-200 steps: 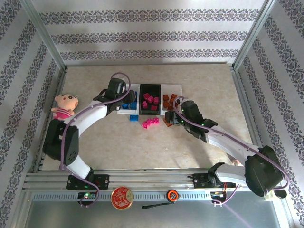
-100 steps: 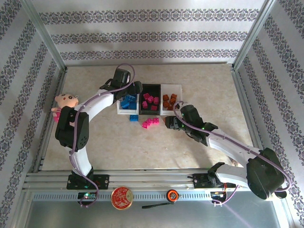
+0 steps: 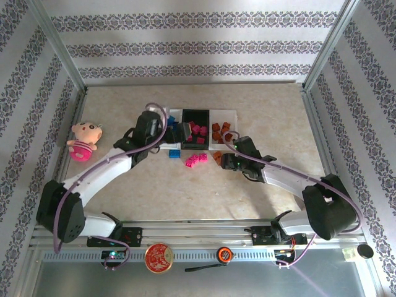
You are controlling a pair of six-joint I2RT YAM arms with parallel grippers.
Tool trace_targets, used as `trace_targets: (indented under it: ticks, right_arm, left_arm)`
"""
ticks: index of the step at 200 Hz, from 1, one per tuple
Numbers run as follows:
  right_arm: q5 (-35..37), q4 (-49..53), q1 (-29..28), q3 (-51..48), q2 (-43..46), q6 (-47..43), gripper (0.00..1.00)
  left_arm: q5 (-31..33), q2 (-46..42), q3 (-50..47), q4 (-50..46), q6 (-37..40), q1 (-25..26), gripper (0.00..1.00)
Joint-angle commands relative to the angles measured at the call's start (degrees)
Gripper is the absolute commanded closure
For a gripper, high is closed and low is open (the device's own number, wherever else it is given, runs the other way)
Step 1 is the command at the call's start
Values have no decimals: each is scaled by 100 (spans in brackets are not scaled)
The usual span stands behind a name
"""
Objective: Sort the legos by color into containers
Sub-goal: Pick up the lego from the center of the table.
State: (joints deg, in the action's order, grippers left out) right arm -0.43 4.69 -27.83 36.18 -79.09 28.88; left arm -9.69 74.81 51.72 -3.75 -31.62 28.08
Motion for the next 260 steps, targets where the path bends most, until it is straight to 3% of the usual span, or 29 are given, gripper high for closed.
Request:
trace_targets:
  ticks: [1, 92, 164, 232, 260]
  right_arm:
    - [135, -372, 144, 231, -254, 271, 41]
    - [347, -139, 390, 585, -1268, 329, 45]
    - [656, 250, 412, 247, -863, 321, 54]
    - [455, 473, 151, 667, -1130, 239, 48]
    - [460, 555, 96, 739, -1349, 245, 51]
  left_arm:
    - [2, -721, -767, 251, -282, 207, 0]
    - [174, -1679, -1607, -3, -389, 330, 0]
    - [385, -1964, -1718, -225, -328, 335, 0]
    - [443, -2059, -1768, -311, -305, 336, 0]
    - [465, -2058, -1769, -307, -284, 336, 0]
